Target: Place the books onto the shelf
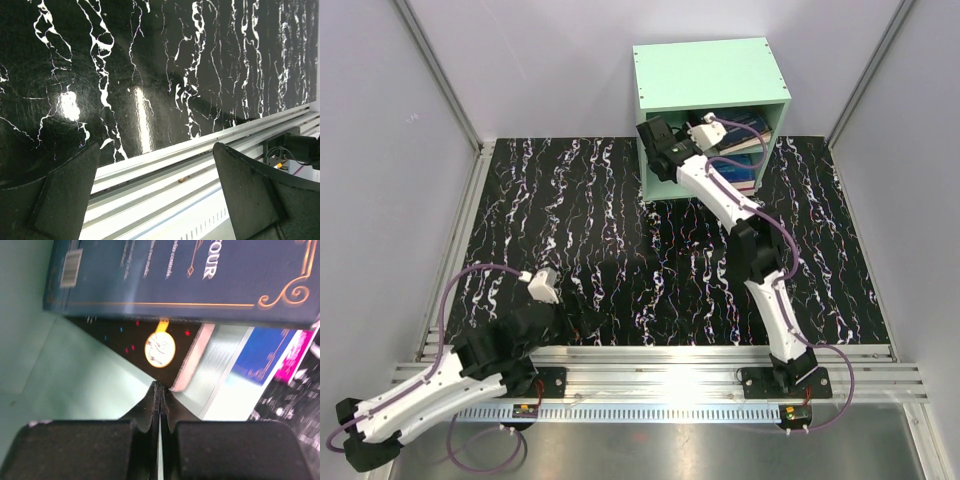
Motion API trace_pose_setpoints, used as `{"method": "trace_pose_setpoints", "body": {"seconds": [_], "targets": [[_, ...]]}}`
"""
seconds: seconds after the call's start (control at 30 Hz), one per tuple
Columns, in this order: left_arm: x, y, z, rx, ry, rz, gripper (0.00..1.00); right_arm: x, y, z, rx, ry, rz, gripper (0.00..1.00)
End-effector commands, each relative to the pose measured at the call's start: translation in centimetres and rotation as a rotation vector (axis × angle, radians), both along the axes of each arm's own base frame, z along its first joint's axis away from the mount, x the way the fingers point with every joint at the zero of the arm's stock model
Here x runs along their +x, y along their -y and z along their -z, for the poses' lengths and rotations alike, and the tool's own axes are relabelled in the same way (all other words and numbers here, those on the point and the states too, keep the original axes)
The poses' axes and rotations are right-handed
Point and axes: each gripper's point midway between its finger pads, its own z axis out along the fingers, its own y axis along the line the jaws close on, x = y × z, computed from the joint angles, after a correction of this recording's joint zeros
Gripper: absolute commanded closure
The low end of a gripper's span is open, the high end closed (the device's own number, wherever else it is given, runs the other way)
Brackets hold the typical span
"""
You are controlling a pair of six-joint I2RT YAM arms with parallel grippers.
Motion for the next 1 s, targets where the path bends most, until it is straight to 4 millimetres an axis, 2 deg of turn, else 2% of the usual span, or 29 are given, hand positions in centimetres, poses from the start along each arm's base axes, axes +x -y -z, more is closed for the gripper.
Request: {"method": "trace_pose_setpoints", "body": {"seconds": [0.0,0.17,0.47,0.57,0.63,0.67,0.7,0.73,0.77,0.83,0.87,0.9,0.93,0.97], "targets": [[0.3,0.7,0.2,-0.015,0.005,0.007,0.01,0.2,4.9,1.6,-0.177,-0.063,0.110,1.00],[0.5,1.7,0.6,-0.039,-0.017,0.008,0.01,0.9,7.2,0.4,-0.214,-0.047,0.141,1.00],[0.6,2.2,1.2,-0.030,-0.048,0.002,0.01,1.8,9.1,-0.7,-0.235,-0.019,0.154,1.00],[0.5,2.2,1.3,-0.034,-0.056,-0.005,0.01,1.7,9.4,-1.7,-0.237,0.010,0.168,1.00],[0.4,2.1,1.4,-0.043,-0.067,-0.009,0.01,1.9,9.8,-3.1,-0.253,0.052,0.181,1.00],[0.3,2.1,1.5,-0.045,-0.071,-0.010,0.01,1.6,10.1,-3.3,-0.309,0.020,0.165,1.00],[0.2,2.1,1.5,-0.047,-0.076,-0.011,0.01,2.4,9.7,-5.0,-0.267,0.113,0.164,0.98],[0.2,2.1,1.5,-0.055,-0.079,-0.014,0.01,2.8,9.5,-5.4,-0.275,0.127,0.136,0.96],[0.2,2.0,1.5,-0.058,-0.079,-0.017,0.01,2.9,9.3,-6.1,-0.280,0.144,0.113,0.93],[0.1,1.8,1.4,-0.068,-0.078,-0.025,0.01,3.6,7.8,-6.5,-0.285,0.156,-0.008,0.78],[0.1,1.8,1.4,-0.068,-0.077,-0.027,0.01,3.1,7.5,-6.8,-0.282,0.157,-0.047,0.71],[0.1,1.5,1.5,-0.063,-0.077,-0.033,0.01,3.2,6.4,-6.9,-0.264,0.169,-0.126,0.56],[0.2,1.5,1.1,-0.075,-0.073,-0.040,0.01,2.9,5.8,-7.2,-0.251,0.187,-0.174,0.49],[0.1,1.4,1.1,-0.077,-0.071,-0.043,0.01,1.8,5.7,-7.0,-0.253,0.184,-0.223,0.41]]}}
